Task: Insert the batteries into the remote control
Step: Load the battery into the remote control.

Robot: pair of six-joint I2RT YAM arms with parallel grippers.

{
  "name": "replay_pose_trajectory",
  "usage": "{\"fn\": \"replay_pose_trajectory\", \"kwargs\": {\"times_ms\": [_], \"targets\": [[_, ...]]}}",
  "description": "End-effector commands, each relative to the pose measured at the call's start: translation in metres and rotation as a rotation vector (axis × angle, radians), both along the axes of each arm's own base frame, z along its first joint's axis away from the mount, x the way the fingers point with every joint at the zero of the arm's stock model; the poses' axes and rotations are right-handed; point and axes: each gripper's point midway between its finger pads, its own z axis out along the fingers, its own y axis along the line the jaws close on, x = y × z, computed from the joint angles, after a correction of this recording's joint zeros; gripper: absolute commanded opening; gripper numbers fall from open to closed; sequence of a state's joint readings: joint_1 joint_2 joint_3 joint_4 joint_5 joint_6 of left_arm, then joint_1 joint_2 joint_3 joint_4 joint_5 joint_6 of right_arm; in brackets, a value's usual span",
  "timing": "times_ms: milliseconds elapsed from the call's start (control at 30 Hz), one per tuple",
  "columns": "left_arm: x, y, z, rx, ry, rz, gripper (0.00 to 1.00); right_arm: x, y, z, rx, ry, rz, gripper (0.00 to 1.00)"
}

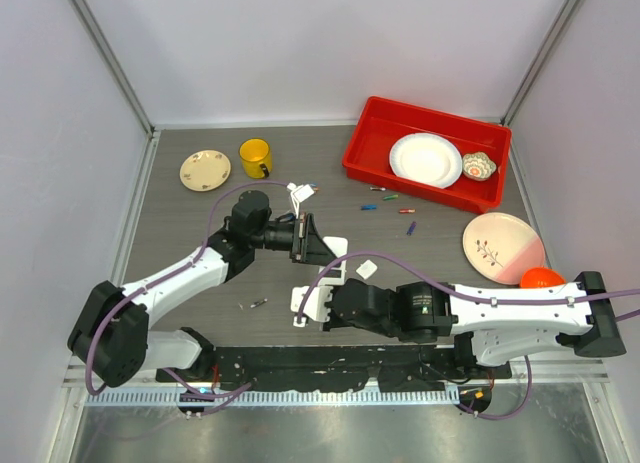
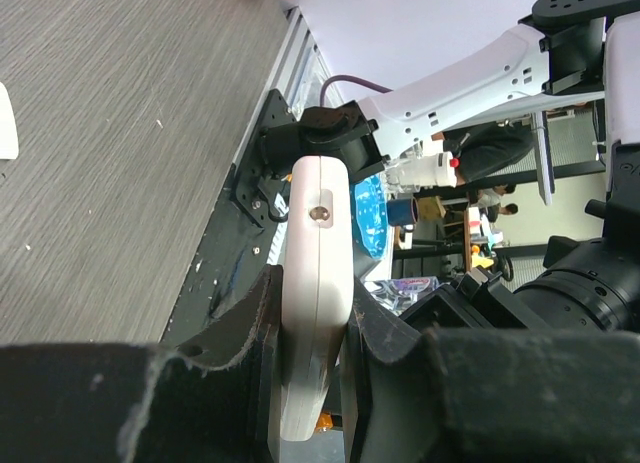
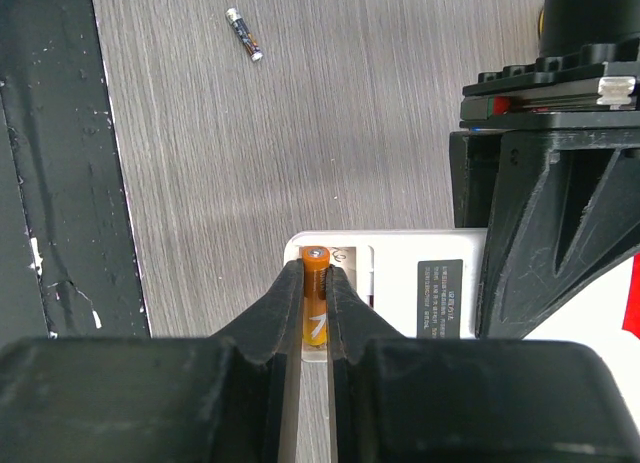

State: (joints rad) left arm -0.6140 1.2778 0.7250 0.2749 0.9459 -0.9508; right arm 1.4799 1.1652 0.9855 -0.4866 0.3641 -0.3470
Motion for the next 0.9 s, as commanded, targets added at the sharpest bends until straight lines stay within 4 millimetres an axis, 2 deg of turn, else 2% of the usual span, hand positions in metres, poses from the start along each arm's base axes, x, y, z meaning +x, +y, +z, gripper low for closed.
{"fn": "replay_pose_trajectory", "kwargs": {"times_ms": [0, 867], "targets": [[-0.016, 0.002, 0.081, -0.171, -0.087, -0.069, 0.00, -0.011, -0.047, -0.064, -0.303, 0.058, 0.011, 0.01], [-0.023, 0.007, 0.102, -0.202, -0.108, -0.060, 0.00, -0.015, -0.048, -0.084, -0.388, 0.077, 0.023, 0.01]]}}
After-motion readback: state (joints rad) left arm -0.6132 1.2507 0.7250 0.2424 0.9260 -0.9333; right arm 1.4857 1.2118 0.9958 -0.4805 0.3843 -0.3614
